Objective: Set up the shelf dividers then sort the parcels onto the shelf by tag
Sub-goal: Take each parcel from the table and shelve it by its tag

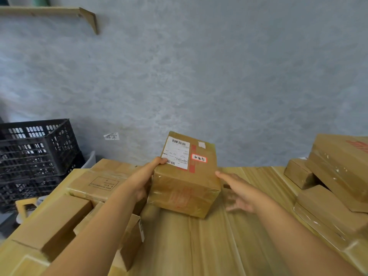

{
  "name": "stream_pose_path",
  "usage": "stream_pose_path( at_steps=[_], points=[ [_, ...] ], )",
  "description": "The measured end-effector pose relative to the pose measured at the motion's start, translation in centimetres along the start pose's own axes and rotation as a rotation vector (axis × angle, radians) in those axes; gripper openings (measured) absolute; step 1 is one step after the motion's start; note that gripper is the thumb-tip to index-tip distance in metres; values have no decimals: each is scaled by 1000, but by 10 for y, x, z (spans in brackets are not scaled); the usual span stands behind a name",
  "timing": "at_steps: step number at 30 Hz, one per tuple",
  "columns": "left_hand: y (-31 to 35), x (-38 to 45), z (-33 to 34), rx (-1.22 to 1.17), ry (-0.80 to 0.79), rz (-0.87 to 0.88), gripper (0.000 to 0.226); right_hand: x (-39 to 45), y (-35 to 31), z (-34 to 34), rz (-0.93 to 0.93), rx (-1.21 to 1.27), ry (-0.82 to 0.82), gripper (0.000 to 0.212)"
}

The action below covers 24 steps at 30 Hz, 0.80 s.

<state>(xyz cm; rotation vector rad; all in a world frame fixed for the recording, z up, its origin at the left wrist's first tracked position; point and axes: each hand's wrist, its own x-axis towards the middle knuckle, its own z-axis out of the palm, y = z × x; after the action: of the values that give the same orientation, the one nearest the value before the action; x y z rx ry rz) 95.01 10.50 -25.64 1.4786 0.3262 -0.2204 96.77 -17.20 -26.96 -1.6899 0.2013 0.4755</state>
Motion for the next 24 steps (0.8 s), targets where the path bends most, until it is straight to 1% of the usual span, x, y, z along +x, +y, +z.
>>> stream_pose_path(
  at_steps=[2, 4, 5, 7, 10, 14, 15, 16, 18, 19, 20, 21, 22, 24],
  points=[
    [2, 1, 2, -56, -43, 82, 53, 1, 0, -2, 18, 143, -179, 87],
    [4, 2, 7, -107, -83, 168, 61, 0, -4, -2, -10, 249, -287, 74],
    [6, 2, 11, -132, -104, 207, 65, -1, -7, -2, -26, 280, -304, 68],
    [8, 1, 15, -150, -147, 286, 73, -1, -13, -7, -71, 279, -286, 68],
    [7, 2, 20, -108, -187, 379, 77, -2, -21, -16, -146, 259, -267, 78],
    [10, 7, 32, -86, -231, 435, 77, -7, -26, -21, -253, 299, -211, 69],
    [13, 6, 37, -75, -236, 434, 80, -8, -28, -21, -272, 327, -176, 67],
    [16, 3, 43, -81, -208, 408, 88, -9, -30, -19, -278, 359, -130, 65],
    [18, 0, 53, -162, -68, 268, 116, -10, -35, -14, -266, 439, -18, 58],
    [16, 1, 59, -204, -32, 210, 129, -10, -38, -9, -265, 495, 33, 58],
    [15, 1, 66, -239, -48, 169, 135, -11, -40, -3, -272, 560, 68, 60],
    [13, -1, 76, -259, -94, 144, 137, -11, -43, 5, -289, 620, 83, 67],
    [12, -3, 86, -261, -156, 132, 133, -12, -43, 14, -313, 654, 87, 76],
    [10, -4, 104, -259, -243, 144, 115, -15, -41, 28, -376, 621, 71, 96]
  ],
)
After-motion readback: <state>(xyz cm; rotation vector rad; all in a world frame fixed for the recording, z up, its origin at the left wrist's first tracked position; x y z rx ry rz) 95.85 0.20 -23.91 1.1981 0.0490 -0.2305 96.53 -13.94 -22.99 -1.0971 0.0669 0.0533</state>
